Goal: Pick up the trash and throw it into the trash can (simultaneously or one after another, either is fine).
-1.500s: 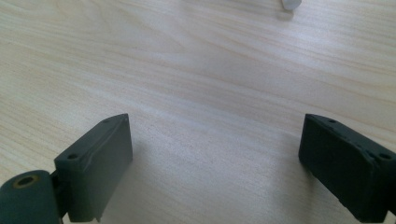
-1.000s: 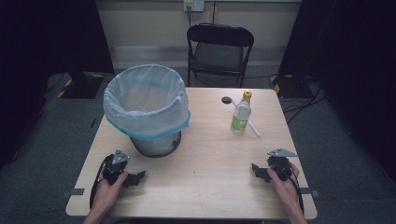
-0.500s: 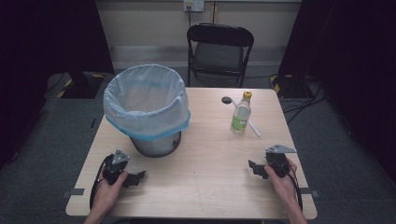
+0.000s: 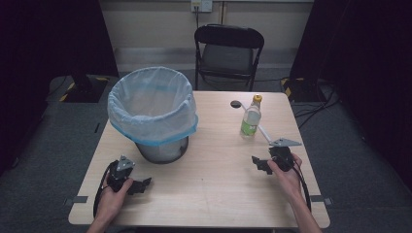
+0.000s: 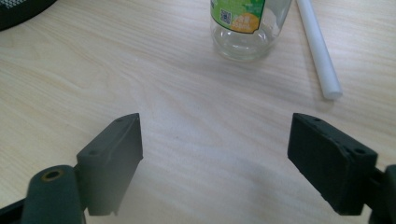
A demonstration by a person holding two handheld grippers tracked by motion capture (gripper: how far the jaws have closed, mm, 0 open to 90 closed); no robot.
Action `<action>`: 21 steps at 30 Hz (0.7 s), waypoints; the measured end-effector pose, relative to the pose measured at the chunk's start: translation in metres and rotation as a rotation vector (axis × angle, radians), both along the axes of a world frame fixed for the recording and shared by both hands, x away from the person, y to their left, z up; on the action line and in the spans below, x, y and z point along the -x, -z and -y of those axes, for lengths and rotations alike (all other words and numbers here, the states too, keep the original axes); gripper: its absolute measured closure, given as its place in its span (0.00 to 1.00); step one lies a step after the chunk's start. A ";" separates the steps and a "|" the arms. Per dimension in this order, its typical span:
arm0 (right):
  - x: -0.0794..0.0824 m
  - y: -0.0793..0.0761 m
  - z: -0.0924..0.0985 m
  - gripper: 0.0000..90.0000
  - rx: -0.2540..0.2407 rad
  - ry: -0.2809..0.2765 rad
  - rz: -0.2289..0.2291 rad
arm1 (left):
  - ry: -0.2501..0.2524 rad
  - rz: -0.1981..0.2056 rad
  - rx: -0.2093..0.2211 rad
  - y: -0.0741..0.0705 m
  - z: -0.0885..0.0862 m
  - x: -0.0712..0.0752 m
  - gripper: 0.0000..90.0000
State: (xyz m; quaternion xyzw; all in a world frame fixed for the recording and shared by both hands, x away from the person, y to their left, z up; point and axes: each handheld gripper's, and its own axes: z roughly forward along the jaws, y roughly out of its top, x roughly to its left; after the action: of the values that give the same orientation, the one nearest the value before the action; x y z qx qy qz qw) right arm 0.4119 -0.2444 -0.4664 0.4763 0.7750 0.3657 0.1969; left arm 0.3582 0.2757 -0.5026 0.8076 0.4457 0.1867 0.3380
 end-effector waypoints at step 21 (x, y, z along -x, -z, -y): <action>-0.060 -0.035 -0.011 0.19 0.000 -0.044 0.026 | 0.002 0.000 -0.004 0.000 0.000 0.000 0.00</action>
State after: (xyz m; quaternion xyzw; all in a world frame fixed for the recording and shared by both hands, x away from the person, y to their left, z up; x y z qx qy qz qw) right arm 0.4723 -0.2333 -0.4316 0.4542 0.7828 0.3760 0.1989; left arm 0.3586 0.2759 -0.5026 0.8087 0.4446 0.1873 0.3364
